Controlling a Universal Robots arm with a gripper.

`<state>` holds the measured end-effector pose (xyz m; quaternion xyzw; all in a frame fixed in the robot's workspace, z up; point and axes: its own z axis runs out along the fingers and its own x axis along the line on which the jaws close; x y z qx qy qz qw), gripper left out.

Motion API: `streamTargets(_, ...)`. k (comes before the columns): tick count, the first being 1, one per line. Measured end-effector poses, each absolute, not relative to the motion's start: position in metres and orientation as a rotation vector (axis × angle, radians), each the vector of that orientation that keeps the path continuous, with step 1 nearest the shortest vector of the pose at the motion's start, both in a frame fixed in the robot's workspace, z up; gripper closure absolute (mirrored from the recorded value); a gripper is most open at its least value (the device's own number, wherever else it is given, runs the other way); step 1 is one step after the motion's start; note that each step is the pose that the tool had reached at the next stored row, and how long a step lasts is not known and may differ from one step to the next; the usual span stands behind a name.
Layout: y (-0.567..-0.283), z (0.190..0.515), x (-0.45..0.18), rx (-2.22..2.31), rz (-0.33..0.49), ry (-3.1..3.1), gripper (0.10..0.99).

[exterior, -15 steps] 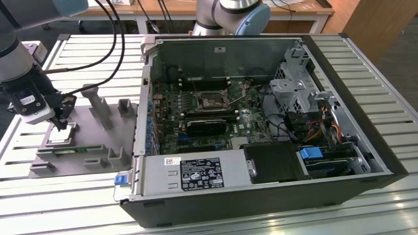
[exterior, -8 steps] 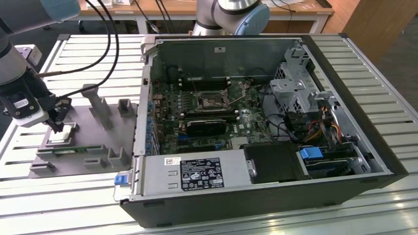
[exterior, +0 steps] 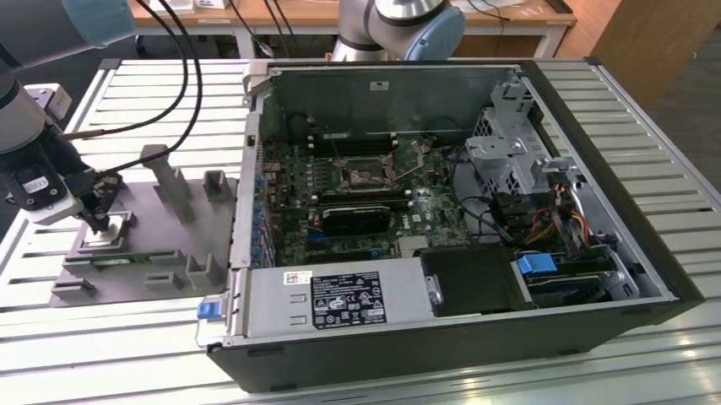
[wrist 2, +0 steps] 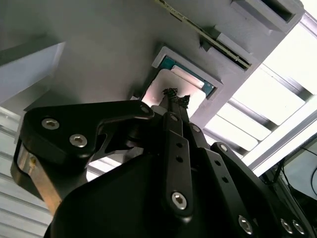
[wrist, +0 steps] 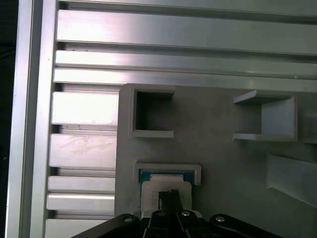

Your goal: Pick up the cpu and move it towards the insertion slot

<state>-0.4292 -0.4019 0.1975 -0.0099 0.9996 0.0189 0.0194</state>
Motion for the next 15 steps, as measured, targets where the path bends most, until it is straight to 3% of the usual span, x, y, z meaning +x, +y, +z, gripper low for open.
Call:
streamTargets(9,-0.4019,0.1963,-0.4293,-0.031,0.059,3.102,0.976)
streamTargets(11,-0.4019,0.1962,-0.4293,-0.031,0.058,3.102,0.855)
streamTargets(12,-0.4019,0.1962,-0.4293,-0.031,0.058,3.102,0.855)
streamTargets(14,-0.4019,0.1961,-0.4293,-0.031,0.058,3.102,0.737)
streamTargets(15,-0.4019,0.1961,-0.4293,-0.031,0.058,3.102,0.737)
